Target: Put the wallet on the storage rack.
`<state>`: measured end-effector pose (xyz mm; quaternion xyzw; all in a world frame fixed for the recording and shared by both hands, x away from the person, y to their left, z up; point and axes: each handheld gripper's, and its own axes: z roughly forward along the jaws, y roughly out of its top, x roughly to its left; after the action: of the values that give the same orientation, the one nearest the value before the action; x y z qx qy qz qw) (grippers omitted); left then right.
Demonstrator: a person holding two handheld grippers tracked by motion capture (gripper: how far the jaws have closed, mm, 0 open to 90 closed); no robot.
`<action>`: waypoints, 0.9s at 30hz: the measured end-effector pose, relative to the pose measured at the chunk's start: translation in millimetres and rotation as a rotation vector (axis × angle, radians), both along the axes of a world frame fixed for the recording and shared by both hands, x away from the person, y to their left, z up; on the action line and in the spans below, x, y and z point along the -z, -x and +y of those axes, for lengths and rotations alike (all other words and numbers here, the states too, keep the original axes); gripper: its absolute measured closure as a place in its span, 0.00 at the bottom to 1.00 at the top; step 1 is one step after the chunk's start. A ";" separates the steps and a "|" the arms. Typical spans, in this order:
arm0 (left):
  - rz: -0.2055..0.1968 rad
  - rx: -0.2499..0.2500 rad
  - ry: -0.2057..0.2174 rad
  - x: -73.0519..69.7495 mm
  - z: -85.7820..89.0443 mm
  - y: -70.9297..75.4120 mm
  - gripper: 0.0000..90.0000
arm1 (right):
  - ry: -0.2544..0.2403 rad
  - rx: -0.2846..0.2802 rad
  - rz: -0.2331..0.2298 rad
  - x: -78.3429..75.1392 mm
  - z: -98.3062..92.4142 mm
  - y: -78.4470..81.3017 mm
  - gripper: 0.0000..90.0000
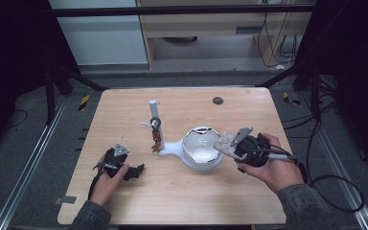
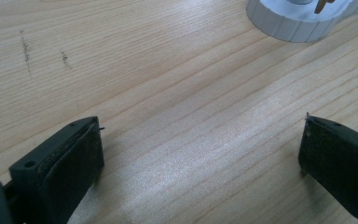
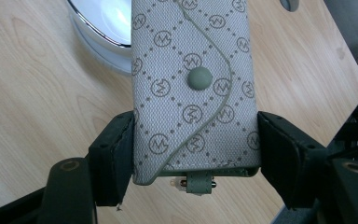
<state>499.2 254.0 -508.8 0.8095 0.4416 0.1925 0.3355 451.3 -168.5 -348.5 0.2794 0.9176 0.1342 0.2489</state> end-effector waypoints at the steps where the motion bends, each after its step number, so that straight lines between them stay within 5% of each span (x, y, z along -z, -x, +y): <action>1: 0.000 0.000 0.000 0.0 0.0 0.0 0.00 | 0.000 -0.003 0.004 0.8 2.5 -0.3 0.35; 27: -0.001 0.001 -0.002 -0.1 0.1 -0.1 0.00 | 0.090 -0.087 0.069 12.6 50.6 -21.0 0.35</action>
<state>499.3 254.1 -508.7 0.8100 0.4408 0.1929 0.3352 472.4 -117.9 -361.1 0.2323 0.9420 0.0936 0.2236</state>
